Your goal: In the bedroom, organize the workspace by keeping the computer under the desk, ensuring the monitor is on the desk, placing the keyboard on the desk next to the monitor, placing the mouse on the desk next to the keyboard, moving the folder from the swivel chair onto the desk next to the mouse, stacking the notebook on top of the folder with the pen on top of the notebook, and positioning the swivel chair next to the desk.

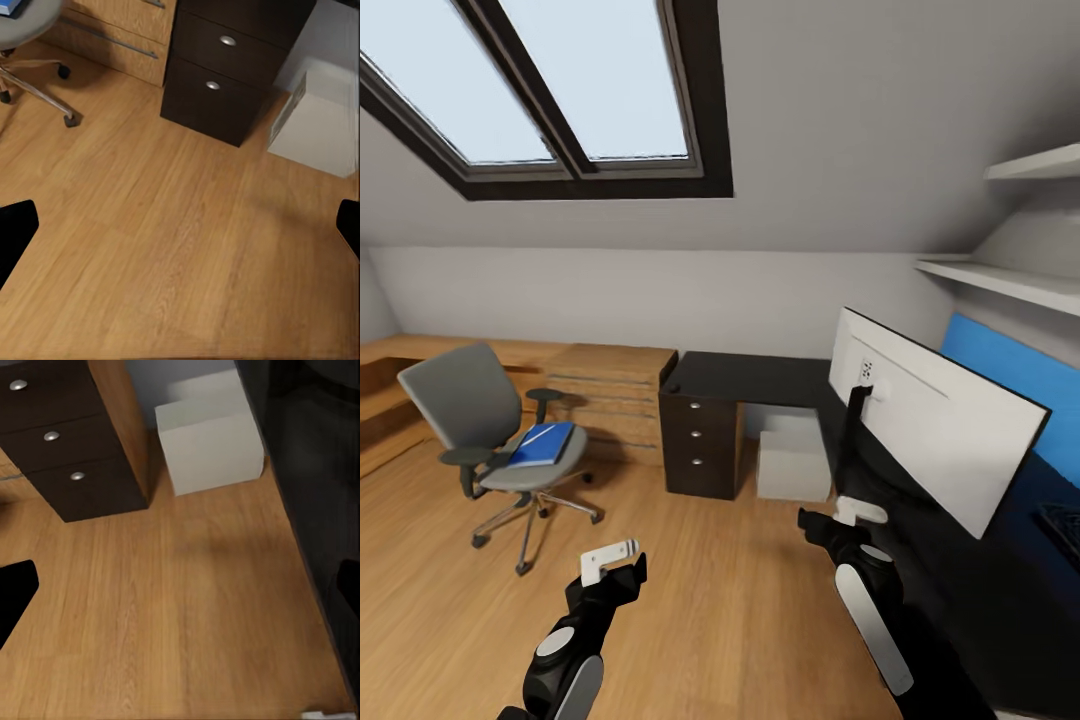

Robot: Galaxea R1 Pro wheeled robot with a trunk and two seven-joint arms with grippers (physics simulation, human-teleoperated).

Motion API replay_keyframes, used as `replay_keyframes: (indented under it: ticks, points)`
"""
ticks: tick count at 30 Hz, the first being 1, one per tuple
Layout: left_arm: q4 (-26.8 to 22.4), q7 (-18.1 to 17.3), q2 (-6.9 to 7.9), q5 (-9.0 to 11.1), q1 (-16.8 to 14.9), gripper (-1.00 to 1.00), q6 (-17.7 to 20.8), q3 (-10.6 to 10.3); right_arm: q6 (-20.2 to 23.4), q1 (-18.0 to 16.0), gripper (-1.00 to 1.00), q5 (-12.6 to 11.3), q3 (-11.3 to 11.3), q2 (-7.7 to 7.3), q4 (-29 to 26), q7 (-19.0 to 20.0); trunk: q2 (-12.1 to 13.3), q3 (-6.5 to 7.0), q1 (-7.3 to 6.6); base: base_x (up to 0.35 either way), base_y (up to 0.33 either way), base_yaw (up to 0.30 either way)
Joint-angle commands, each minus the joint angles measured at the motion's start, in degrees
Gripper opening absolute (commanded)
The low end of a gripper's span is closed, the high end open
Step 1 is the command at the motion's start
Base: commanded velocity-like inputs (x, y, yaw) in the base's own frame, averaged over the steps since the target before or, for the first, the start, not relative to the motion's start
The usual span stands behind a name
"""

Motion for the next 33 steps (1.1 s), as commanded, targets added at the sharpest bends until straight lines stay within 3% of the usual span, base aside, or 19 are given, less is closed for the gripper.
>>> replay_keyframes:
  ticks: [1,33]
  points:
    - [-0.1,0.5,0.01,0.5,0.0,1.00,0.2,-0.1,0.1,-0.1,1.00,-0.5,0.2,-0.06,-0.1,-0.6,-0.1,-0.11,0.01,-0.004,-0.345,-0.240]
    - [0.0,0.5,0.03,0.5,0.0,1.00,0.2,0.1,0.0,-0.1,1.00,-0.2,0.2,-0.16,0.3,-0.7,-0.1,-0.16,0.01,0.000,-0.330,-0.023]
